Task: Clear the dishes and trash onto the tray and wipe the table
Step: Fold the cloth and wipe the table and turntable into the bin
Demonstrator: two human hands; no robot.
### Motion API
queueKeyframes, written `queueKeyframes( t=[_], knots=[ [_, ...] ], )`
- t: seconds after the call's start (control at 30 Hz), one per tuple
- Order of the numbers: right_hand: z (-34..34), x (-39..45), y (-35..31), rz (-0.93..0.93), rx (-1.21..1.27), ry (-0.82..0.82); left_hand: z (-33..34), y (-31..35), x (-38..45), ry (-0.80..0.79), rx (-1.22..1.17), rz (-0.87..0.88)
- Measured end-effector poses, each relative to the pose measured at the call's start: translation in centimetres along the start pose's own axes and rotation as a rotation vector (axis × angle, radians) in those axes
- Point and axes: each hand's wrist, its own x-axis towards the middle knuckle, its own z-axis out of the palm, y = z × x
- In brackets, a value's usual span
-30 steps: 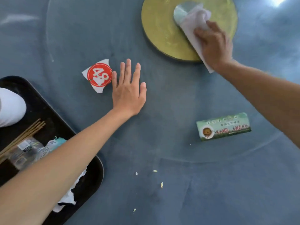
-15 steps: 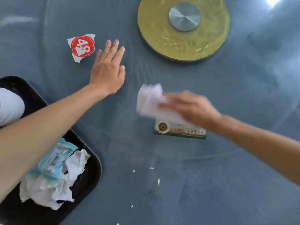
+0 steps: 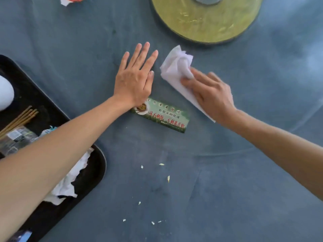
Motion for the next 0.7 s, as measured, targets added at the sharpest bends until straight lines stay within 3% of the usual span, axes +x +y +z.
queueKeyframes(
  t=[0.13,0.27,0.4,0.53,0.63,0.7],
  knots=[
    [0.2,-6.8,-6.6,-0.254,0.184,-0.217,-1.0,-1.5,0.0,-0.007,0.018,-0.016],
    [-0.7,-10.9,-10.5,-0.286,0.221,-0.291,-1.6,-0.7,-3.1,-0.057,-0.017,-0.106],
    [-2.6,-17.1,-13.2,0.014,0.233,-0.08,-1.9,0.6,-8.2,-0.141,-0.074,-0.135],
    [-4.5,-23.8,-15.8,0.45,0.168,0.112,-2.2,1.2,-13.4,-0.191,-0.107,-0.094],
    [-4.1,-27.1,-17.1,0.792,0.167,0.074,-1.9,1.6,-16.4,-0.196,-0.099,-0.061],
    [-2.9,-27.5,-17.6,0.894,0.154,0.038,-1.7,1.6,-17.7,-0.195,-0.104,-0.039]
  ],
)
